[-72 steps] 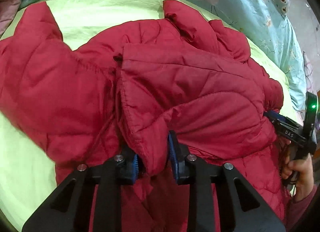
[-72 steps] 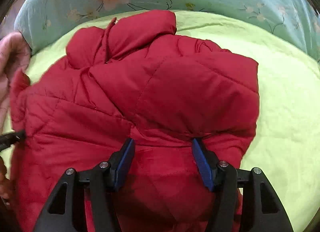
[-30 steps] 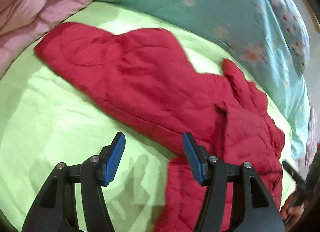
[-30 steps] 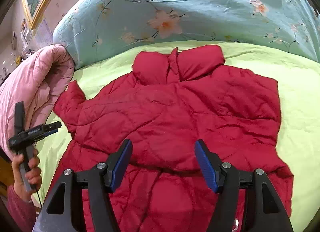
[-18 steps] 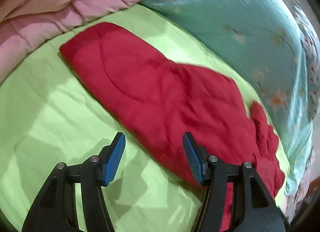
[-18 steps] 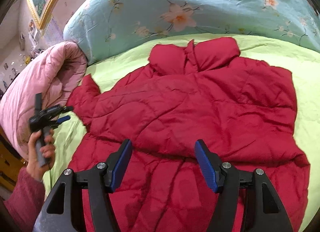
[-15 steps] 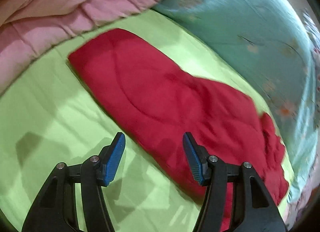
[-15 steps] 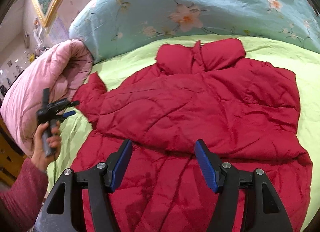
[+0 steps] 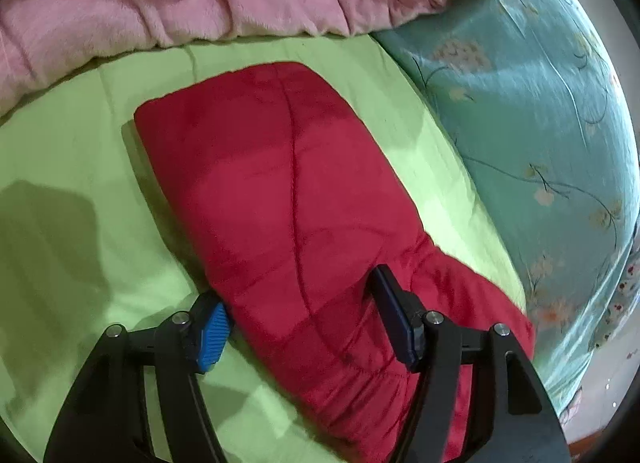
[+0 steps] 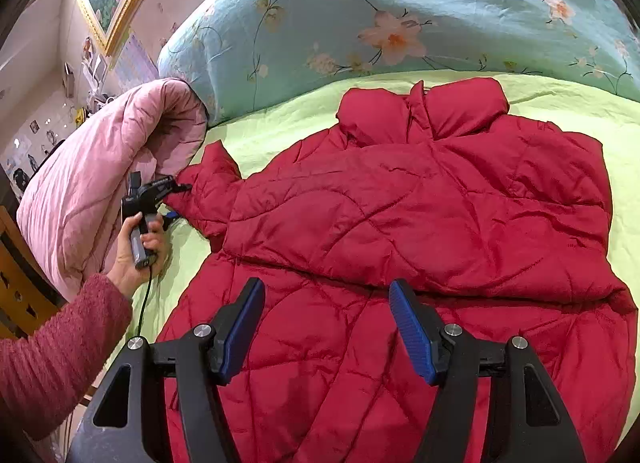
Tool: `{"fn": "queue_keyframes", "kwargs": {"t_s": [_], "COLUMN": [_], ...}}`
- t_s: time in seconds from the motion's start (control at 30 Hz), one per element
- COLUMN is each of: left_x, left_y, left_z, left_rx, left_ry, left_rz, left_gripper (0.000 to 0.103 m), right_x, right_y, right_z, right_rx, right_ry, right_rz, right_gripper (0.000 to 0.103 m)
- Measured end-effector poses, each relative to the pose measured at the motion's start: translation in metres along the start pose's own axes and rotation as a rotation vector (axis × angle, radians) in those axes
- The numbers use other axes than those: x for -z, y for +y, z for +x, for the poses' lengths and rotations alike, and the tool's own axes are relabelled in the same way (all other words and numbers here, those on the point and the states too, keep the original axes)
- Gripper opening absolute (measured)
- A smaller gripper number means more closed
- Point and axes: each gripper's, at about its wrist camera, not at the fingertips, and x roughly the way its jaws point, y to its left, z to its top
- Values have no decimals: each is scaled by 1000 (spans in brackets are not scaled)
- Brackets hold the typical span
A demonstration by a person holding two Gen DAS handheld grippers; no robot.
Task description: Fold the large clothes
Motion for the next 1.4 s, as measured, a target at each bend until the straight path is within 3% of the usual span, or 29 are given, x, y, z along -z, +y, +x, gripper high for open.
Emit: {"fn": "queue_keyframes", "kwargs": {"t_s": [0.03,0.1,0.13,0.17,0.27,0.43,0.67,0.83,1.07,1.4], "left_x": [0,1,1,3,7,29,58,92,138,199], "left_y": [-3,-10,-14,-16,-28,-58,-90,-121,-163,-216], "left_z": [0,-2,-3,-5,-18,-61,-98,-123,-122,-136], "left_rx": [-10,-39,-40,-33,-25,51,174,215,233,318], "left_ry": [-9,-35,-37,-37,-69,-144,-155,-137,-81,-35], "left_rz": [9,47,67,77,116,213,237,299,391,518], "left_gripper": [65,48,31,20,12,10,10,10,9,8], "right_x": [1,2,3,4,6,5,1,-2,1,4], "right_y": [0,0,0,0,-2,-6,-13,-18,-29,-53], "right_z": [0,0,-1,-2,-6,-13,-18,-27,-40,-55], "right_rx": [0,-1,0,2,5,1,-12,-17,-17,-4], "right_ry": [2,8,8,8,4,-20,-32,-52,-69,-87], "right_rz": [0,8,8,6,11,36,69,83,108,167], "right_gripper": [67,67,67,67,67,67,68,68,68,68]}}
